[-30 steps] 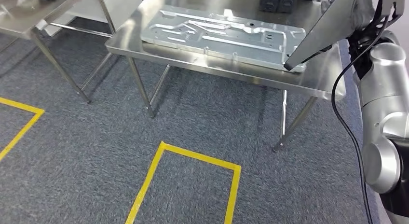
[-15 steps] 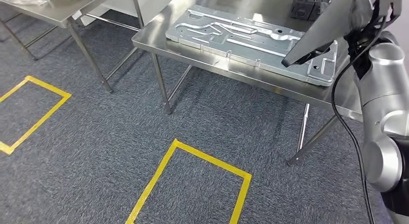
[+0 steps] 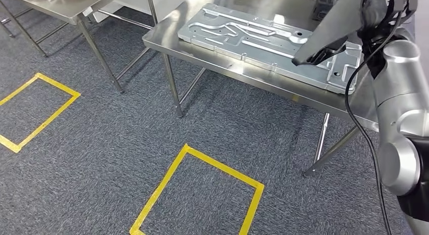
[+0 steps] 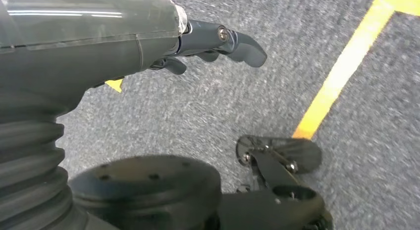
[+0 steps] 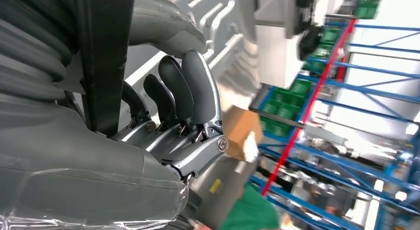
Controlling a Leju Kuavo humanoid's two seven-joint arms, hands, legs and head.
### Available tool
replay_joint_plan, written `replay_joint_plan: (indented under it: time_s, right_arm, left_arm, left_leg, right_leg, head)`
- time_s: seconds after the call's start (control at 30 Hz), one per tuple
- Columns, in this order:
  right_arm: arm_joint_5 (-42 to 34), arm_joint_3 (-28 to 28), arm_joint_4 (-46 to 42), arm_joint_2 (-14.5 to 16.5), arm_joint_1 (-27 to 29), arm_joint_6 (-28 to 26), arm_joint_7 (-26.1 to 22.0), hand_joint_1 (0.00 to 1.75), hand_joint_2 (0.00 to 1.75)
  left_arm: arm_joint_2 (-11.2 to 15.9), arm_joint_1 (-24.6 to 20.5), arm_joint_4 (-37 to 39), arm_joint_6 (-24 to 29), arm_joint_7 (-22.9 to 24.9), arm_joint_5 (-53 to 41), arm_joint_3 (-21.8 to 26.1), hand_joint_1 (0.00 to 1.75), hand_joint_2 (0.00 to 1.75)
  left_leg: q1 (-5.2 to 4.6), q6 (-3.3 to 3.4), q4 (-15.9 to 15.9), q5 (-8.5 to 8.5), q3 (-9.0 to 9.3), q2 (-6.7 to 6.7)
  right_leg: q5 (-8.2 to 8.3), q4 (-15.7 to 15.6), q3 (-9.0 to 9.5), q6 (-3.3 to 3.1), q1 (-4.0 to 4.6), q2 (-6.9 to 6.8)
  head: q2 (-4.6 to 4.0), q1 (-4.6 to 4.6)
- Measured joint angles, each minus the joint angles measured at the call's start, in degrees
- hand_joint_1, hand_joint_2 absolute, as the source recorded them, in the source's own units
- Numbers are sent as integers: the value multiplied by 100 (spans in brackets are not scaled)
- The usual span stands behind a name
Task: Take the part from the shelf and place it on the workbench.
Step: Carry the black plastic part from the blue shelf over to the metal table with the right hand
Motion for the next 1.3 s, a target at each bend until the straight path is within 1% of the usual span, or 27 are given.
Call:
replay_joint_plan:
  time_s: [0.1,0.17,0.23,0.27,0.3,0.37,0.4,0.43,0.47,0.53,0.6,0.63,0.67,0.73,0.77,0.8,0.83,0.87,0.9,0.93,1.0,1.03,1.07,1.17,1.2,1.23,1.3]
  right_arm:
    - [23,3,18,3,-19,-33,11,154,175]
    - [54,4,41,-1,-85,-106,24,154,175]
    - [79,4,80,-2,-124,-177,45,154,175]
    - [84,4,97,-2,-125,-193,55,154,175]
    - [85,4,109,-2,-129,-202,64,154,175]
    - [81,4,117,-2,-159,-199,76,154,175]
    - [79,4,118,-2,-175,-197,80,154,175]
    - [78,4,119,-2,-186,-196,82,154,175]
    - [78,4,120,-2,-189,-196,84,154,175]
    - [77,4,121,-2,-190,-196,84,154,175]
    - [76,4,132,-1,-210,-194,85,154,175]
    - [76,4,144,0,-224,-194,90,154,175]
    - [78,4,153,5,-253,-187,95,154,175]
    - [86,4,170,15,-304,-176,104,154,175]
    - [90,4,176,21,-327,-170,103,154,175]
    - [93,4,187,24,-334,-168,104,154,175]
    - [95,4,198,28,-337,-168,104,154,175]
    - [98,4,207,33,-337,-168,102,154,175]
    - [103,4,212,39,-340,-169,97,154,175]
    - [109,4,214,47,-346,-173,90,154,175]
    - [136,4,223,60,-373,-186,84,154,175]
    - [157,4,229,62,-384,-197,91,154,175]
    - [181,4,236,62,-395,-210,103,154,175]
    - [261,7,237,62,-482,-295,201,154,175]
    - [287,8,238,62,-547,-324,247,154,175]
    - [312,10,244,57,-617,-341,301,154,175]
    - [361,16,263,48,-734,-358,414,154,175]
  left_arm:
    - [-15,5,0,11,5,5,7,0,175]
    - [-31,-1,0,11,21,7,10,0,175]
    - [-44,-4,0,14,51,10,15,0,175]
    - [-48,-2,0,16,64,13,16,0,175]
    - [-52,0,0,20,77,16,17,0,175]
    - [-58,0,0,30,92,28,20,0,175]
    - [-60,-1,0,34,97,32,20,0,175]
    - [-60,-2,0,36,99,35,21,0,175]
    - [-60,-2,0,36,100,36,21,0,175]
    - [-59,-1,0,36,100,36,21,0,175]
    - [-58,-2,0,38,103,36,22,0,175]
    - [-59,-4,0,43,104,36,23,0,175]
    - [-61,-7,0,56,107,35,26,0,175]
    - [-65,-9,0,89,109,35,29,0,175]
    - [-66,-7,0,102,107,35,32,0,175]
    - [-67,-7,0,107,104,35,35,0,175]
    - [-69,-10,0,107,101,35,38,0,175]
    - [-73,-13,0,103,98,35,42,0,175]
    - [-76,-16,0,97,98,36,45,0,175]
    - [-78,-14,0,85,98,37,49,0,175]
    - [-74,0,0,53,94,42,60,0,175]
    - [-72,6,0,35,87,42,64,0,175]
    - [-69,10,0,24,79,42,66,0,175]
    - [-70,16,0,15,67,33,70,0,175]
    - [-76,12,0,14,67,26,72,0,175]
    - [-81,6,0,10,70,19,73,0,175]
    - [-90,-1,0,0,84,6,73,0,175]
  left_leg:
    - [32,-13,-216,81,99,-4]
    - [43,-13,-298,121,137,-6]
    - [49,-11,-286,115,136,-17]
    - [56,-19,-270,100,138,-24]
    - [67,-35,-244,78,138,-31]
    - [95,-88,-161,12,135,-44]
    - [104,-112,-122,-16,131,-47]
    - [108,-128,-93,-36,127,-49]
    - [107,-137,-81,-45,123,-49]
    - [107,-142,-80,-48,121,-50]
    - [95,-159,-64,-58,102,-55]
    - [89,-180,-55,-67,92,-59]
    - [86,-225,67,-140,37,-57]
    - [96,-313,655,-421,-247,-48]
    - [102,-345,1102,-598,-476,-41]
    - [104,-347,1460,-695,-683,-40]
    - [103,-337,1655,-693,-821,-40]
    - [98,-313,1626,-575,-855,-40]
    - [87,-273,1376,-358,-783,-41]
    - [65,-209,964,-93,-643,-43]
    - [16,-96,294,221,-351,-41]
    - [-5,-62,115,254,-271,-42]
    - [-15,-51,73,220,-236,-42]
    - [6,-42,-135,225,-149,-39]
    - [17,-37,-214,244,-108,-36]
    - [27,-32,-267,259,-75,-36]
    - [27,-17,-287,252,-49,-47]
  right_leg:
    - [-78,47,-20,81,-20,-7]
    - [-355,564,-272,126,-29,14]
    - [-618,1301,-660,176,-49,23]
    - [-600,1453,-759,201,-64,23]
    - [-468,1383,-751,227,-84,21]
    - [-42,702,-461,282,-133,17]
    - [109,377,-315,302,-152,14]
    - [187,165,-223,316,-166,13]
    - [190,93,-194,320,-172,12]
    - [165,92,-180,321,-168,15]
    - [108,86,-157,308,-142,29]
    - [82,85,-155,255,-119,40]
    - [53,74,-136,159,-108,49]
    - [10,63,-84,-32,-97,51]
    - [-15,58,-40,-86,-96,44]
    - [-29,62,-14,-99,-83,40]
    - [-46,65,15,-107,-68,40]
    - [-67,66,47,-111,-54,47]
    - [-93,66,83,-112,-38,58]
    - [-125,64,119,-110,-26,69]
    - [-173,52,162,-83,-7,83]
    - [-185,43,167,-57,-10,83]
    - [-190,28,166,-27,-18,80]
    - [-260,37,162,47,-38,70]
    - [-362,177,99,56,-37,69]
    - [-518,448,-30,55,-41,67]
    - [-819,1147,-392,60,-40,71]
  head:
    - [0,5]
    - [0,19]
    - [0,25]
    - [0,25]
    - [0,25]
    - [0,26]
    - [0,27]
    - [0,27]
    - [0,27]
    - [0,26]
    - [0,33]
    - [0,37]
    - [0,32]
    - [0,17]
    - [0,8]
    - [0,8]
    - [0,7]
    - [0,7]
    - [0,8]
    - [0,8]
    - [-1,11]
    - [-1,13]
    - [-1,14]
    - [0,13]
    - [0,15]
    - [0,18]
    - [0,22]
